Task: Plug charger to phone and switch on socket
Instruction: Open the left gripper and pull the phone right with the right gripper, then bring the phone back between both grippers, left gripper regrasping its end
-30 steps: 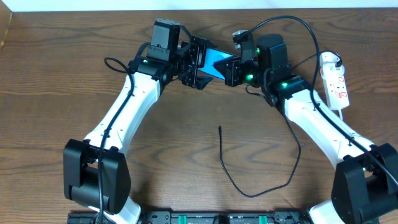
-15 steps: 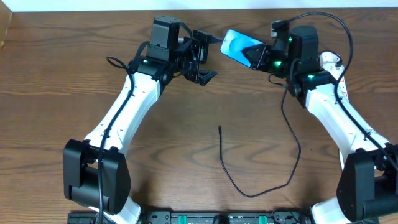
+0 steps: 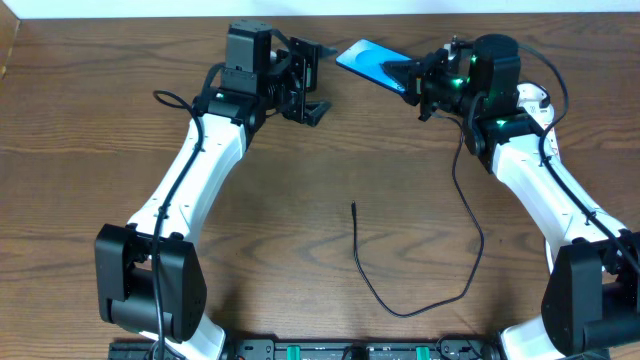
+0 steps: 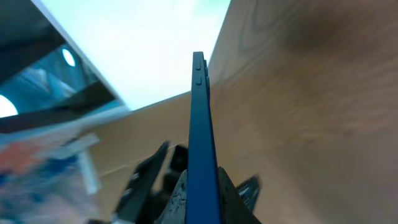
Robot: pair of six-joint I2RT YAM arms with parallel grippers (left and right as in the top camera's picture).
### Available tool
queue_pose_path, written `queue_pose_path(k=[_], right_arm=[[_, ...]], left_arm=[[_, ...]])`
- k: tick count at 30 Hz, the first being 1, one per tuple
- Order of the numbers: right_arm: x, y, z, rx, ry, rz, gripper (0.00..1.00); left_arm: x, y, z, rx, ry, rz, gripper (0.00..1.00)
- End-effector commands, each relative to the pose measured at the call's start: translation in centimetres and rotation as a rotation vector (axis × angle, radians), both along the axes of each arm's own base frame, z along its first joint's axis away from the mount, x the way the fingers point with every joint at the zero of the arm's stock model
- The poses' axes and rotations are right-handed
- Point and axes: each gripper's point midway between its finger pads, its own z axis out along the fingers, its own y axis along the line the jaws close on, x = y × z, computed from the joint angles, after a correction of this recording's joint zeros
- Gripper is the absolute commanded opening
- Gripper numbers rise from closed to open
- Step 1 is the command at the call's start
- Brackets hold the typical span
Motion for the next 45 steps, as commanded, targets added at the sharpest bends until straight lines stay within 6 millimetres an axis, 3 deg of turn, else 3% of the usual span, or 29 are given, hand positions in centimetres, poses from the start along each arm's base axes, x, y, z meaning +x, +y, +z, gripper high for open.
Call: queue_pose_path(k=[1,8,14,15,17,19,25,29,34,38,45], right_arm=[[-1.1,1.5,1.9,0.145,0.107,0.049,0.01],[-1.8,3.8,3.3,0.193,0.093,0.089,0.01],[-2.6,5.5,3.3,0.216,0.131,0.101,0.02],[-2.6,5.6,3.3,0.215,0.131,0.101,0.02],[-2.7,5.9,3.3,0.228,0.153,0.097,0.02],[-2.7,5.9,3.3,0.237,0.167,0.093,0.02],[-2.7,5.9,3.3,0.239,0.173,0.091,0.02],[-2.7,5.9,3.3,0.246,0.183,0.089,0.01],[-2.9,6.2,3.3,0.245,0.187,0.094,0.01],[-3.2,6.8,3.2,0.241,0.186,0.097,0.01],[-3.4,7.7,3.1,0.239,0.190,0.092,0.02]], left_arm=[[0.5,0.3,1.8,0.008,-0.067,0.016,0.91],[1.0,0.2,2.7,-0.004,-0.111,0.017,0.91],[1.3,0.1,3.3,-0.011,-0.140,0.018,0.89],[1.3,0.1,3.3,-0.011,-0.140,0.018,0.88],[1.3,0.1,3.3,-0.011,-0.140,0.017,0.72],[1.3,0.1,3.3,-0.011,-0.140,0.018,0.63],[1.3,0.1,3.3,-0.011,-0.140,0.017,0.61],[1.3,0.1,3.3,-0.011,-0.140,0.017,0.50],[1.3,0.1,3.3,-0.011,-0.140,0.017,0.46],[1.3,0.1,3.3,-0.011,-0.140,0.017,0.35],[1.3,0.1,3.2,-0.011,-0.140,0.016,0.25]])
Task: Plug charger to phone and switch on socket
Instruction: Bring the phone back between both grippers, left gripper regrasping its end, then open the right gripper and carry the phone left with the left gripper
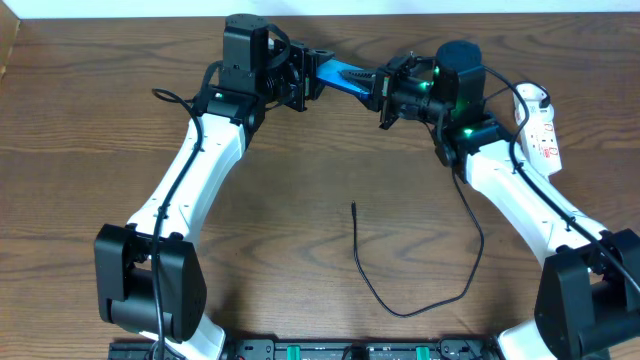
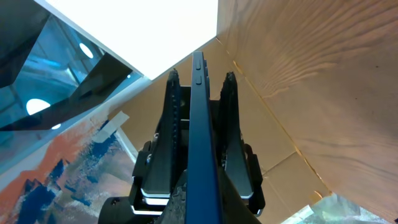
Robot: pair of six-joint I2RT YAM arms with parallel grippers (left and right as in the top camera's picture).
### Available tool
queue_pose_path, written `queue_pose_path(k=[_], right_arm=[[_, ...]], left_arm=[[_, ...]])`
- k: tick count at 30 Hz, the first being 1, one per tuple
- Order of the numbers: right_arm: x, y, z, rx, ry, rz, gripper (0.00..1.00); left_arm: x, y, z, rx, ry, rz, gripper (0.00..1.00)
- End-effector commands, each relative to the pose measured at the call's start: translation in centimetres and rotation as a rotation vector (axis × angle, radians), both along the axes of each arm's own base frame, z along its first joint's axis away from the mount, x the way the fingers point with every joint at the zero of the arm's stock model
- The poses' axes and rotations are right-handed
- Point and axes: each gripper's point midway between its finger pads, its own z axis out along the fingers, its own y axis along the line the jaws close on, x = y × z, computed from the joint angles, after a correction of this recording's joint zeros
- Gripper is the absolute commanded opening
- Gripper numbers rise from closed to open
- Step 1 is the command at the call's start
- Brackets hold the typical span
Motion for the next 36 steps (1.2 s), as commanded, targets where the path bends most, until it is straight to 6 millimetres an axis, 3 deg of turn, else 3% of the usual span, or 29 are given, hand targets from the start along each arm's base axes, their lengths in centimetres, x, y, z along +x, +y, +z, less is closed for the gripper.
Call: queue_pose_path(k=[1,2,3,12,14,15,21,28,36], right_arm=[[-0.3,0.9,1.0,0.012,-0.019,0.010,0.01],[-0.3,1.0,1.0,0.012,-0.020,0.008,0.02],[-0.3,0.9,1.0,0.012,-0.020,0.008,0.01],[-0.3,0.9,1.0,0.012,-0.020,0.009,0.04],[-0.3,0.9,1.1,0.011,-0.022,0.009,0.24],[-0.3,0.9,1.1,-0.002,-0.047,0.014,0.43],[-0.1,0.9,2.2,-0.033,-0.193,0.030,0.97],[0.2,-0.6,3.0,-0.108,-0.418,0.086,0.99],[0.8,-3.9,3.2,-0.202,-0.642,0.142,0.99]], left_arm=[[0.0,0.1,1.6,0.002,-0.047,0.001,0.22],[0.0,0.1,1.6,0.002,-0.047,0.001,0.19],[0.0,0.1,1.6,0.002,-0.047,0.001,0.08],[0.2,0.3,1.5,0.021,-0.058,0.016,0.07],[0.3,0.4,1.5,0.026,-0.062,0.016,0.07],[0.3,0.4,1.5,0.026,-0.062,0.016,0.07],[0.7,1.3,1.5,0.027,-0.062,0.034,0.07],[1.5,4.9,1.9,-0.014,-0.054,0.059,0.07],[0.4,9.1,3.7,-0.130,-0.092,-0.072,0.07]])
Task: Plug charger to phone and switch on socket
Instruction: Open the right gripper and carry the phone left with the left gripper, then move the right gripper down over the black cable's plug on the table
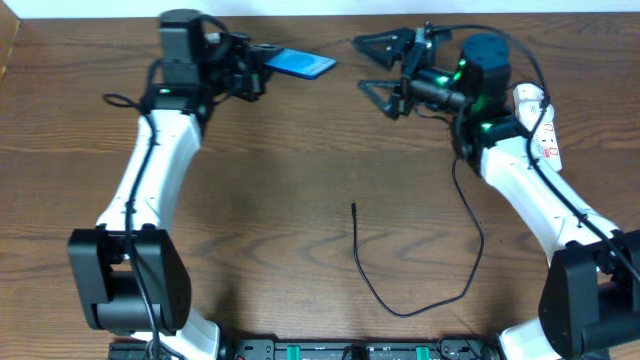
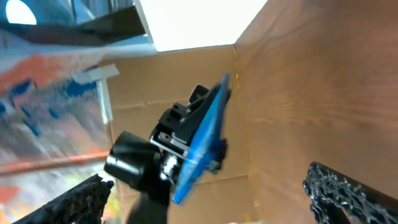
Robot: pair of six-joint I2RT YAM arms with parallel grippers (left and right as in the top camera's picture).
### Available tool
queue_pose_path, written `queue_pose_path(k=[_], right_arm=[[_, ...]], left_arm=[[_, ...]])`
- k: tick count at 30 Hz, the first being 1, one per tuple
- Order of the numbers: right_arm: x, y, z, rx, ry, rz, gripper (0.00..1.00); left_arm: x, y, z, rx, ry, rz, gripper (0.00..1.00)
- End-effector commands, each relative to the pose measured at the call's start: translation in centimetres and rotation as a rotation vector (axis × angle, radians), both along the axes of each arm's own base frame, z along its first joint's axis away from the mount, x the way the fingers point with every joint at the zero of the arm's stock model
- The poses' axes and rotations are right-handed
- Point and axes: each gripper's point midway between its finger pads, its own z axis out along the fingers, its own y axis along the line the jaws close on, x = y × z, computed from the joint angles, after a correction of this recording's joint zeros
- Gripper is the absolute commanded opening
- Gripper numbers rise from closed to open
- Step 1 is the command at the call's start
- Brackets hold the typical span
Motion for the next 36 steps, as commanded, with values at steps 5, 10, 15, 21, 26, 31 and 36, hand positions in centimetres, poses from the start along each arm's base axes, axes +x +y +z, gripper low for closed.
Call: queue_pose_path(k=[5,10,15,21,26,31,36], right_arm=[[0.5,-2.7,1.3,-0.060,-0.195,0.030,0.97],[0.5,-2.3,0.9,-0.101,-0.243,0.027,0.99],[1.1,-1.7,-2.7,-0.266,-0.127,-0.047,0.99],[0.4,-2.4,-5.1,-0.605,-0.082,-0.085,0.99],[-3.6,-1.8,-8.9,-0.841,0.038,-0.030,0.99],[-8.1,-1.0,-12.0,-0.992,0.124,0.078,0.99],[-11.5,1.1,-13.3,-1.036,0.140,0.184,0.99]], left_arm=[[-2.9,1.4,4.1,-0.056,-0.225,-0.274,0.07],[-3.4,1.8,4.5,-0.042,-0.287,-0.318,0.07],[-3.4,1.9,4.5,-0.042,-0.287,-0.317,0.07],[-3.3,2.1,4.5,-0.037,-0.293,-0.314,0.08],[-3.1,3.2,4.5,-0.033,-0.294,-0.291,0.07],[-3.2,3.8,4.6,-0.039,-0.299,-0.291,0.07],[-3.3,3.7,4.5,-0.023,-0.315,-0.301,0.07]])
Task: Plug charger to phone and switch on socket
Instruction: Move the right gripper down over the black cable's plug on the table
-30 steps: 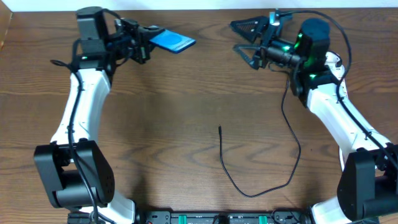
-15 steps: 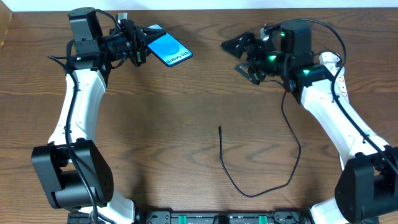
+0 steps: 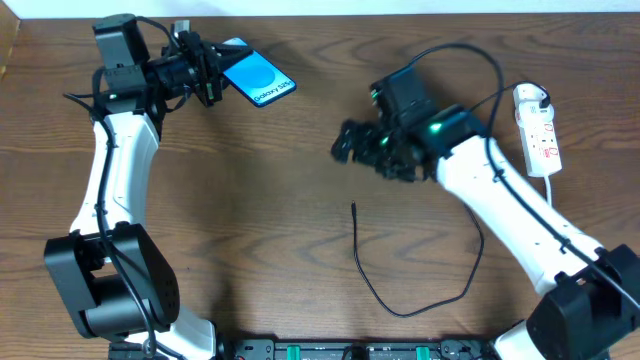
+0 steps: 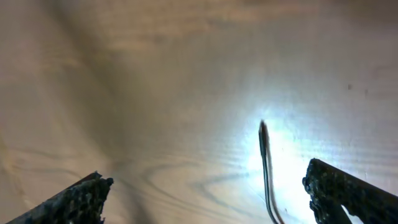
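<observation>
The blue phone [image 3: 258, 80] hangs at the back left with its lettered back facing up, and my left gripper [image 3: 207, 77] is shut on its left end. The black charger cable [image 3: 372, 285] lies on the table; its free plug end [image 3: 353, 208] [image 4: 262, 127] points toward the back. My right gripper [image 3: 362, 155] [image 4: 211, 196] hovers open just behind and above the plug, which shows ahead between its fingers [image 4: 348, 193], nearer the right one. The white socket strip [image 3: 537, 128] lies at the right edge, and the cable leads toward it.
The wooden table [image 3: 250, 250] carries only the cable loop in its middle and front. A pale wall edge runs along the back. The right arm's own black cables arch over the back right, next to the strip.
My left gripper has carried the phone farther left and turned its back upward. My right gripper, open, has come from the back down to the table's middle, over the cable's plug end.
First my right gripper held the phone on edge at the back, the left one open beside it. Then the left jaws stood around the phone's other end. After that the left held it alone and the right was open. Now the arms are far apart.
</observation>
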Robot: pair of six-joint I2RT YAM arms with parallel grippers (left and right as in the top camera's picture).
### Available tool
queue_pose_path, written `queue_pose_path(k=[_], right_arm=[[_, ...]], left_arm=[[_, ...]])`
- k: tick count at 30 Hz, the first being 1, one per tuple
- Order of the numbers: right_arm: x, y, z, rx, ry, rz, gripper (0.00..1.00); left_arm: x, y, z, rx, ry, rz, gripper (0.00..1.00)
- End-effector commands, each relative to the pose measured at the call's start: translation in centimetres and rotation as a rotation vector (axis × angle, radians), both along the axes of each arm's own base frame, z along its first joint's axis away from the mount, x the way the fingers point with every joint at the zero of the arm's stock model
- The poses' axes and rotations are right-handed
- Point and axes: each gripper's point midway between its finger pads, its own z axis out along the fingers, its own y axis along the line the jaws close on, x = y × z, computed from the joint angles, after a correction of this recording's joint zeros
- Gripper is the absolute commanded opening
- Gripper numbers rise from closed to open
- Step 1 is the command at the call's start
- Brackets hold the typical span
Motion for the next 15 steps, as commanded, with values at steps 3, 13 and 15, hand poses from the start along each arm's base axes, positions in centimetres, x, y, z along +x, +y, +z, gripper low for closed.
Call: queue_pose_path(k=[3,13,15], right_arm=[[-1.2,1.0,-0.6,-0.070,-0.038,0.059,0.99],[0.8,-2.3,-3.7,-0.308,-0.195,-0.043,0.99],[0.7,-2.2,-4.8,-0.295,-0.192,-0.054,0.99]], left_arm=[[-0.9,-0.4,1.5,-0.004,-0.044,-0.042,0.07],[-1.0,-0.4,1.4,-0.005,-0.039,-0.043,0.07],[-1.0,-0.4,1.4,-0.005,-0.039,-0.043,0.07]])
